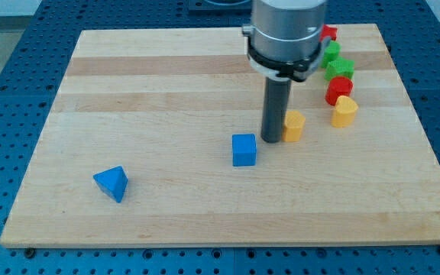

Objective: Slide the yellow hexagon right a bit

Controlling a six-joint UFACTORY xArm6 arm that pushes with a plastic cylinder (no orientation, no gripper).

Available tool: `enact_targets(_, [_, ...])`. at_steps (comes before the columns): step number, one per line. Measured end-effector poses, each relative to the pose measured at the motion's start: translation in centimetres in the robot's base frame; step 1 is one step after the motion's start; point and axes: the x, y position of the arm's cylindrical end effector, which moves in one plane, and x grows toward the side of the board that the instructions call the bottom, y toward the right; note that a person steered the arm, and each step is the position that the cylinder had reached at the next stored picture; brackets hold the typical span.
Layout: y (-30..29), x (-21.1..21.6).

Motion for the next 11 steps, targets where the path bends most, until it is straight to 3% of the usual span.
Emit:
enact_targets(1, [1.9,0.0])
enact_targets(3, [-2.5,-1.3])
enact_targets(6, [-0.1,-3.2])
enact_targets(9, [4.4,-2.0])
enact_targets(11, [3.6,-3.5])
